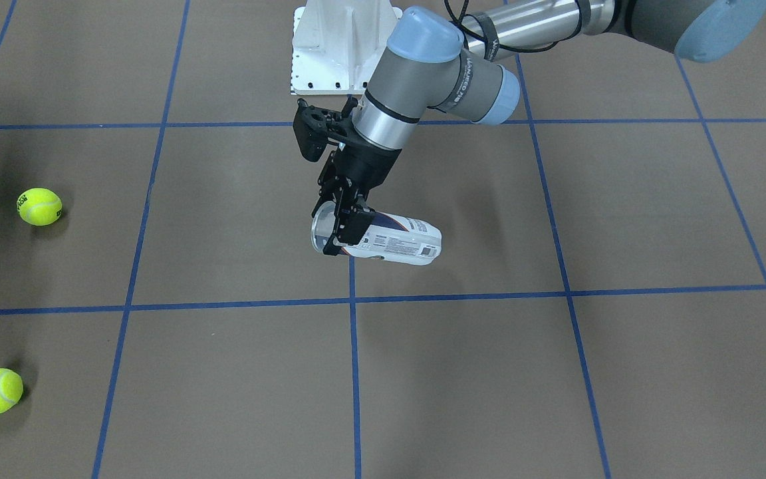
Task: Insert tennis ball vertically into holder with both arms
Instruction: 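Lift the can and rotate it upright, open end up, with the left gripper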
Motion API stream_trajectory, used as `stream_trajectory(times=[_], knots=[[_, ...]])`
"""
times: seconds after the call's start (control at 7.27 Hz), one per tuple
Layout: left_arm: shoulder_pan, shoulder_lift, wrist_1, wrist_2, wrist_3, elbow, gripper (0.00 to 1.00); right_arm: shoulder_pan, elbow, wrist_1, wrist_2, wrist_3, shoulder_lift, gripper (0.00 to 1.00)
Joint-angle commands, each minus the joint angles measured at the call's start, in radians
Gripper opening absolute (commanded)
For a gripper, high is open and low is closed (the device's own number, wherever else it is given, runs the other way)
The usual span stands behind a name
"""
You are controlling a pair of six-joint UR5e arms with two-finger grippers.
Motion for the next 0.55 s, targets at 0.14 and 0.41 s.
stream_trajectory(times=[0.14, 0.41], knots=[[0.015, 0.048, -0.462, 0.143, -0.264, 0.057, 0.80, -0.036, 0.008, 0.089, 0.007, 0.072, -0.007, 0.99], [0.081, 0.053, -0.811, 0.290, -0.296, 0.189, 0.81, -0.059, 0.020, 0.175, 0.005, 0.215, -0.010, 0.99]])
